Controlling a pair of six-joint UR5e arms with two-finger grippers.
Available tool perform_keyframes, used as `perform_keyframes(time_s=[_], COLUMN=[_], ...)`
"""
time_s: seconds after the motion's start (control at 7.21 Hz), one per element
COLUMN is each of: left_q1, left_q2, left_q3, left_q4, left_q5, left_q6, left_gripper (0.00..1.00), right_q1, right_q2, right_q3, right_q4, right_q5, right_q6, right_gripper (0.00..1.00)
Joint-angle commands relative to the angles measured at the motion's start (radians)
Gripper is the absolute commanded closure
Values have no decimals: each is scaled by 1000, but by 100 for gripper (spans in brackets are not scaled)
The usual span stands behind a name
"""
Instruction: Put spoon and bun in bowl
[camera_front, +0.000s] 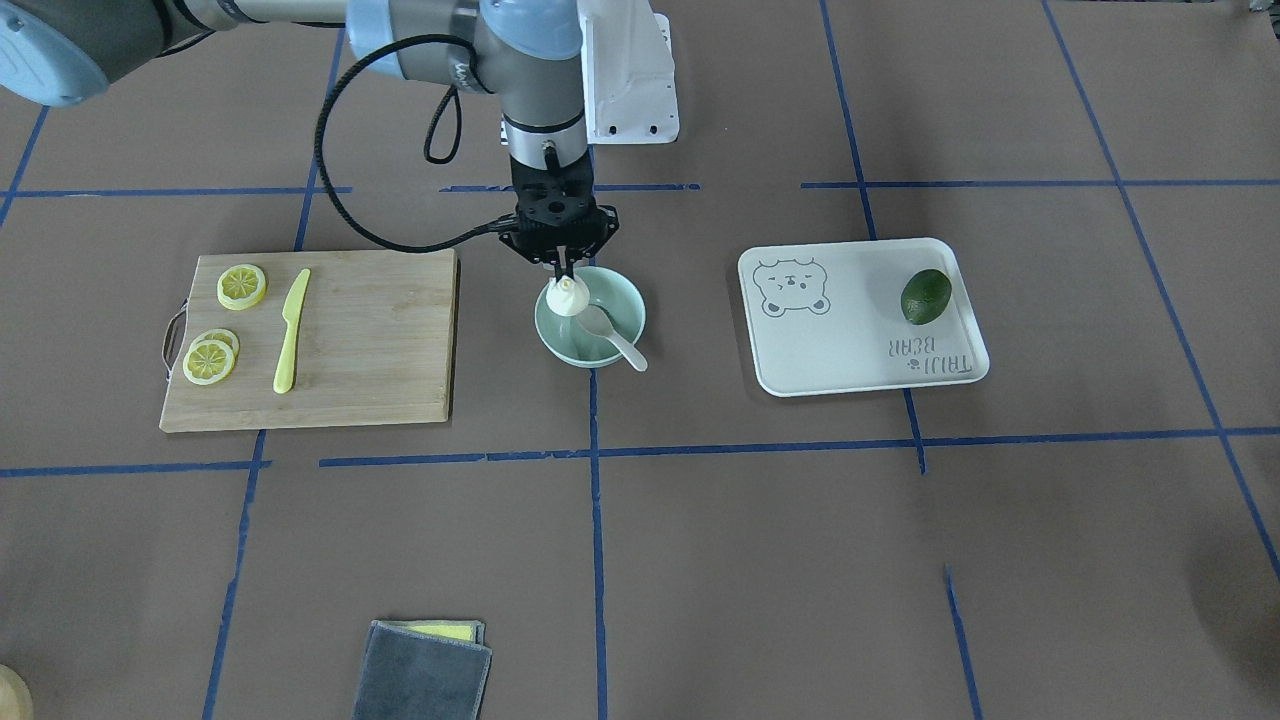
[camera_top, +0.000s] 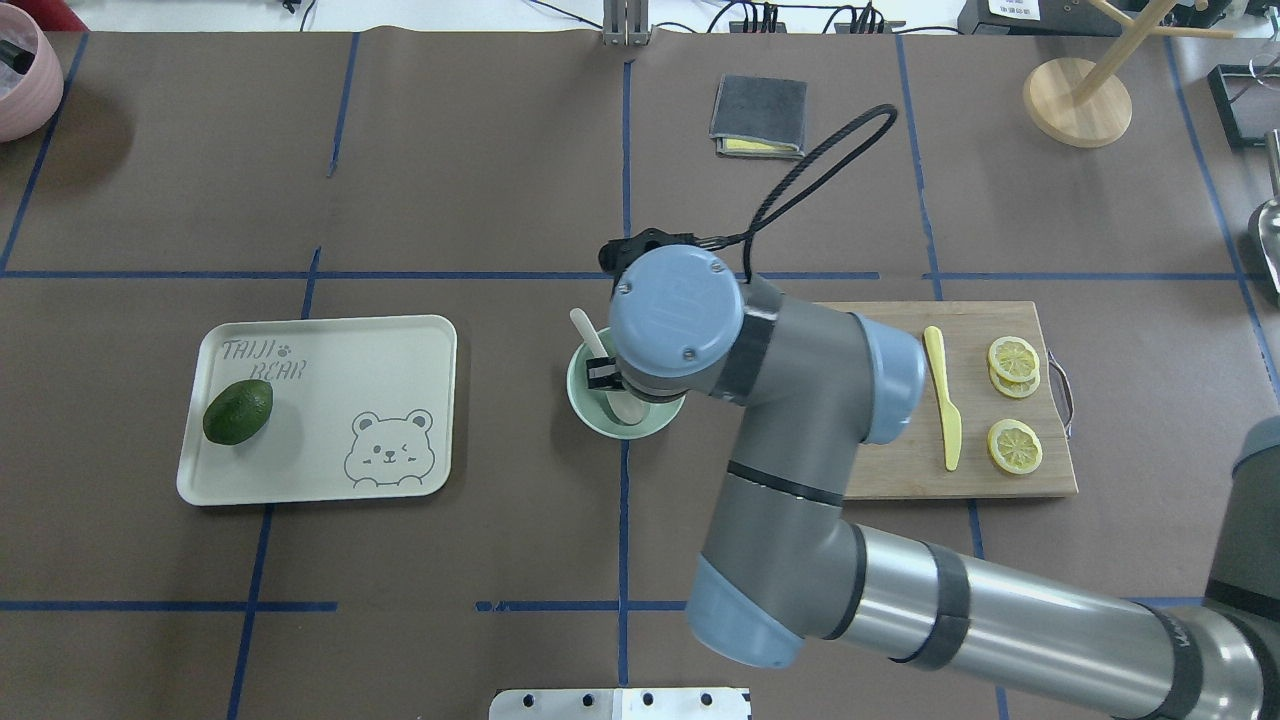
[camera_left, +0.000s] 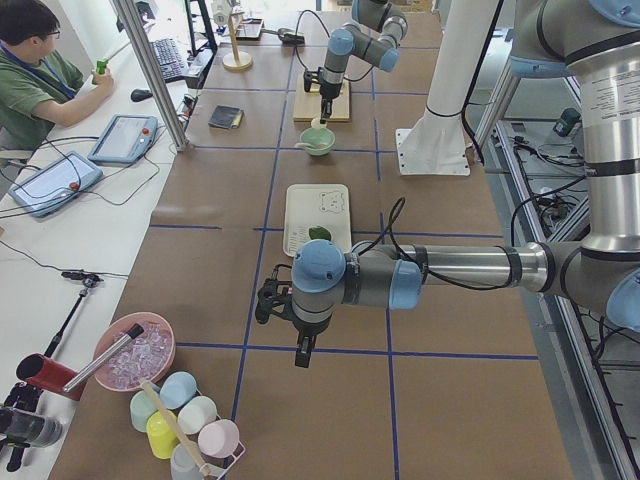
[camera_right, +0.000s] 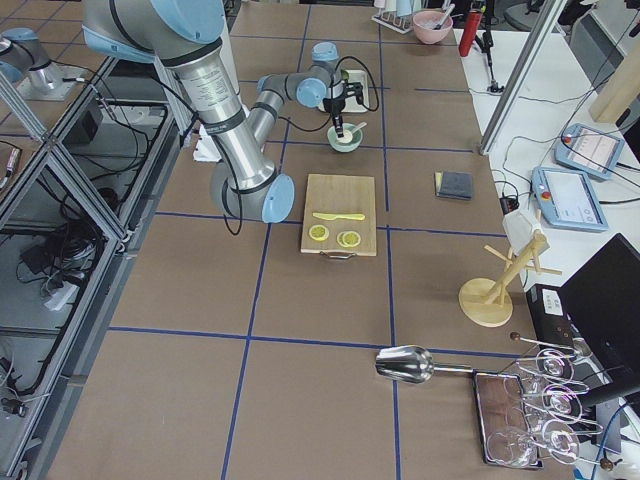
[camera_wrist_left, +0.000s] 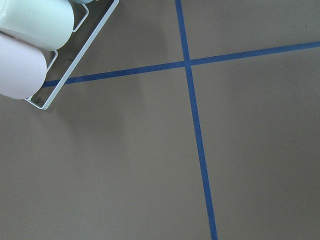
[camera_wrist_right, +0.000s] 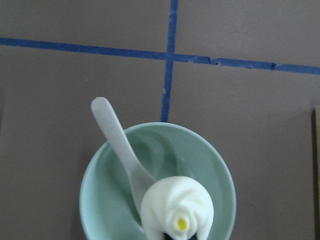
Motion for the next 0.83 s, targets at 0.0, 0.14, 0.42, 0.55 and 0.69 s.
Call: perform_keyframes(time_s=[0.0, 0.14, 0.42, 0.55, 0.69], left_q1=[0, 0, 0, 0, 0], left_q2=[-1, -1, 2, 4, 25], left_q3=[-8, -7, -2, 10, 25], left_q4=[1, 0, 3, 3, 3], left_q5=[0, 0, 0, 0, 0], left_q6=[0, 0, 0, 0, 0], left_gripper=[0, 0, 0, 0, 0], right_q1=[-33, -33, -17, 37, 112], right_q2=[32, 20, -17, -70, -148], right_q3=[-54, -31, 29, 80, 181], right_q4=[-5, -8, -13, -13, -13], right_q5=[-42, -52, -36, 24, 104], right_q6=[18, 17, -8, -78, -182], right_gripper=[1, 0, 0, 0, 0])
